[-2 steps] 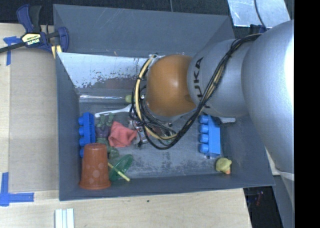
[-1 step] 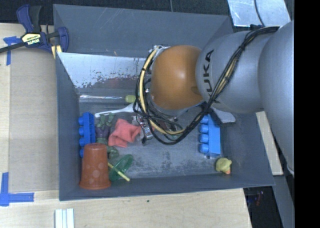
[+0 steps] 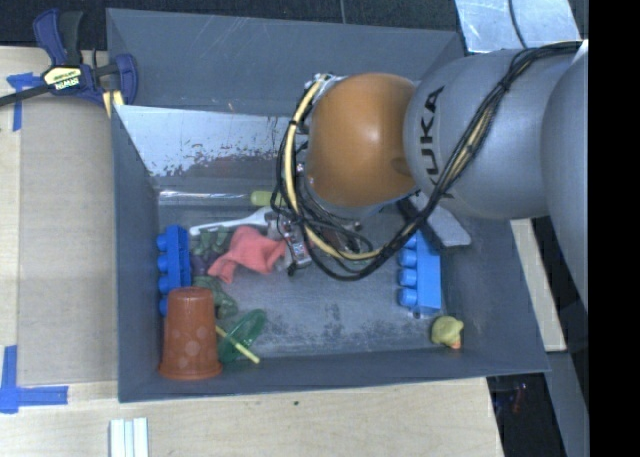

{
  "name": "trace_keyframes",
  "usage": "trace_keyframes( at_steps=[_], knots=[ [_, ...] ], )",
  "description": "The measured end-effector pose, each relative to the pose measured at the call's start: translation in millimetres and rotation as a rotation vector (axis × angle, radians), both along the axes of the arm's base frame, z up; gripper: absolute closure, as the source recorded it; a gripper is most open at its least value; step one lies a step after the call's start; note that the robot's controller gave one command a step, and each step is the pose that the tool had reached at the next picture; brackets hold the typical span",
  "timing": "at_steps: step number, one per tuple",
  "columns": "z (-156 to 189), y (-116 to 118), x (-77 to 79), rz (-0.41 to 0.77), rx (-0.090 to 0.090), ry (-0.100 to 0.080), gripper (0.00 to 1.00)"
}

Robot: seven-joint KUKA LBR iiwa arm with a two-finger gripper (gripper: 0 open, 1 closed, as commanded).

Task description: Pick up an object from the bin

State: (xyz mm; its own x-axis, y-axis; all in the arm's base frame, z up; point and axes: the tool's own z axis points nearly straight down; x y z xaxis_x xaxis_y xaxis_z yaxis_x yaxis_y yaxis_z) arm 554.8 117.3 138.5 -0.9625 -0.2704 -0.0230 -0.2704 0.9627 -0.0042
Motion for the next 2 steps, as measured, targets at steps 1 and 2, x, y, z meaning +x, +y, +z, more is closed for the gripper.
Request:
trace_keyframes(
  at_steps=[1,2],
  knots=[
    [17.6,-0.3,-0.3,-0.001,0.000,0.001,1.00],
    [28.5,-0.1,0.5,-0.002,0.001,-0.003,1.00]
  ],
)
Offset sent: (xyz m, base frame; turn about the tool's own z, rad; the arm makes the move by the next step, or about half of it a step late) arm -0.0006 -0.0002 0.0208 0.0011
